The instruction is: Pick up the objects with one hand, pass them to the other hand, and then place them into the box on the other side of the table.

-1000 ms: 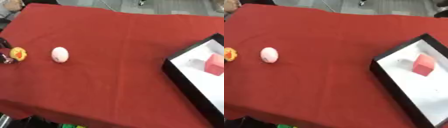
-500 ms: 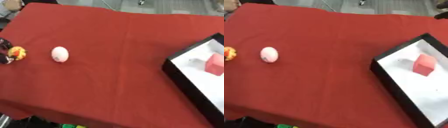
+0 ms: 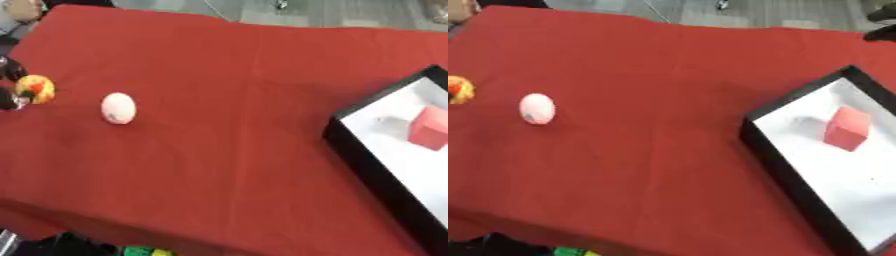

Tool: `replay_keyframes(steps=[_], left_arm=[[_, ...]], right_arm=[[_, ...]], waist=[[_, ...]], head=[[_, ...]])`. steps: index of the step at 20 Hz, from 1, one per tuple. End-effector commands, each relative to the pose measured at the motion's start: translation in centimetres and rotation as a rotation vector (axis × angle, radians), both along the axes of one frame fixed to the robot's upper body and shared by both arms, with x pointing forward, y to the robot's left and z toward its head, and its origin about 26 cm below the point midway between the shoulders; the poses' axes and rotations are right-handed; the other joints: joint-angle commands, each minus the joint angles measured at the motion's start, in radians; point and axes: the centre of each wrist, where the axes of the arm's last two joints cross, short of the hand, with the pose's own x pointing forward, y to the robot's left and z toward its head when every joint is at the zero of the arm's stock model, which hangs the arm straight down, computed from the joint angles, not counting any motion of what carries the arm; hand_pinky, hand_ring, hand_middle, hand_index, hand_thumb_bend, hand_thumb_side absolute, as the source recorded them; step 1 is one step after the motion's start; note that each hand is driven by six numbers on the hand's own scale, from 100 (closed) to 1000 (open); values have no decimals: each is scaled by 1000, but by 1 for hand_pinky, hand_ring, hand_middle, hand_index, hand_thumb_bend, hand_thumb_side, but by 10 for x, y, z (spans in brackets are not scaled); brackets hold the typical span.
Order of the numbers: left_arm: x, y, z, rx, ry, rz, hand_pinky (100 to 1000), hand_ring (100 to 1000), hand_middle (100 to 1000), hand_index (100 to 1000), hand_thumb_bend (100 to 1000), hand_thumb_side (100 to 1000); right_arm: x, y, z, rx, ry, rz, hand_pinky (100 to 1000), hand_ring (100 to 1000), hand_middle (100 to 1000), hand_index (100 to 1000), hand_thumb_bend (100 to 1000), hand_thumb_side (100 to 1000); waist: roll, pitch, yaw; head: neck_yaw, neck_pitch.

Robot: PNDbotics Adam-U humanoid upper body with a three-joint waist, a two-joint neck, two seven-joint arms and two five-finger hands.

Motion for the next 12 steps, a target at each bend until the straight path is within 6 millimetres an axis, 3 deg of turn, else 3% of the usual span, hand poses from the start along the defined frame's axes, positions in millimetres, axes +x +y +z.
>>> replay_keyframes(steps=[1, 6, 12], left_arm=[[-14, -13, 44, 11, -132, -89, 900, 781, 654, 580, 100, 145], [-20, -54, 59, -43, -240, -237, 913, 775, 633, 573, 100, 157], [-23, -94, 60, -119, -344, -370, 919, 766, 607, 563, 100, 171]], right_arm=[[-7, -3, 20, -8, -35, 7, 1000, 866, 905, 928, 100, 373], [-9, 0, 24, 26, -31, 37, 1000, 881, 927, 940, 100, 361], [-12, 4, 36, 62, -55, 79, 1000, 890, 935, 948, 100, 350]], waist=[[-6, -21, 1], [-10, -30, -1], [-11, -36, -6]], head=[[-9, 2], [-36, -5], [-63, -21]])
